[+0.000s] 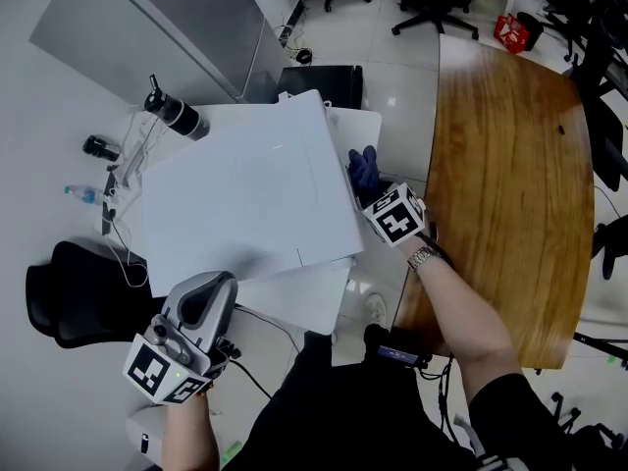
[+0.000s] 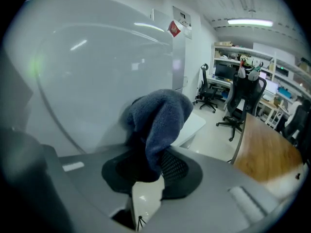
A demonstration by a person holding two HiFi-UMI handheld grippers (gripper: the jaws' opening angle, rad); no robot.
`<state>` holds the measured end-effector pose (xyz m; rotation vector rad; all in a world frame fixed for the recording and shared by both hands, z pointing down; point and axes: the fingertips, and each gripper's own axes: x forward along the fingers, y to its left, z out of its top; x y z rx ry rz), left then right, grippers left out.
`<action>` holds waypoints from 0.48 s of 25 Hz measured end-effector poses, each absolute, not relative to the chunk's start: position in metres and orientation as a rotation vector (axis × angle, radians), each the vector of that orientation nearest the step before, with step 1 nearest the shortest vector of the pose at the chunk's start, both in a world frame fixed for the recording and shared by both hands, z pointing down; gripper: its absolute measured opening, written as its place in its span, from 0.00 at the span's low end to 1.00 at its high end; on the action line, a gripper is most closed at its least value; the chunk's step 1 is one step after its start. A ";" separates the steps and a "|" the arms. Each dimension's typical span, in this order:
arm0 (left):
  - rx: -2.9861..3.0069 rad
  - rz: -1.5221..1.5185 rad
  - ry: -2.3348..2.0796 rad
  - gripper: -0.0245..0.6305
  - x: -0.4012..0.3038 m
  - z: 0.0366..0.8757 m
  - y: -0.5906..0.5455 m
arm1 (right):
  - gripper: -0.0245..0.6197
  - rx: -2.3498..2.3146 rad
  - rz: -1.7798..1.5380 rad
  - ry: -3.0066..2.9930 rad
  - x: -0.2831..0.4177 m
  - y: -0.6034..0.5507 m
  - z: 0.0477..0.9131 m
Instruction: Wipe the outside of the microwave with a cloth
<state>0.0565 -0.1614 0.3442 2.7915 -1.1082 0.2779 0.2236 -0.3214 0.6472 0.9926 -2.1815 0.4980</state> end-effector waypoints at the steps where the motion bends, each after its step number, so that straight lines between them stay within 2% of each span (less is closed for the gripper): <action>1: 2.788 0.278 -1.114 0.04 0.055 0.344 -0.160 | 0.17 0.988 0.510 -2.175 0.224 -0.320 0.650; 12: 2.777 0.259 -1.153 0.04 0.047 0.340 -0.151 | 0.17 1.037 0.542 -2.104 0.241 -0.314 0.652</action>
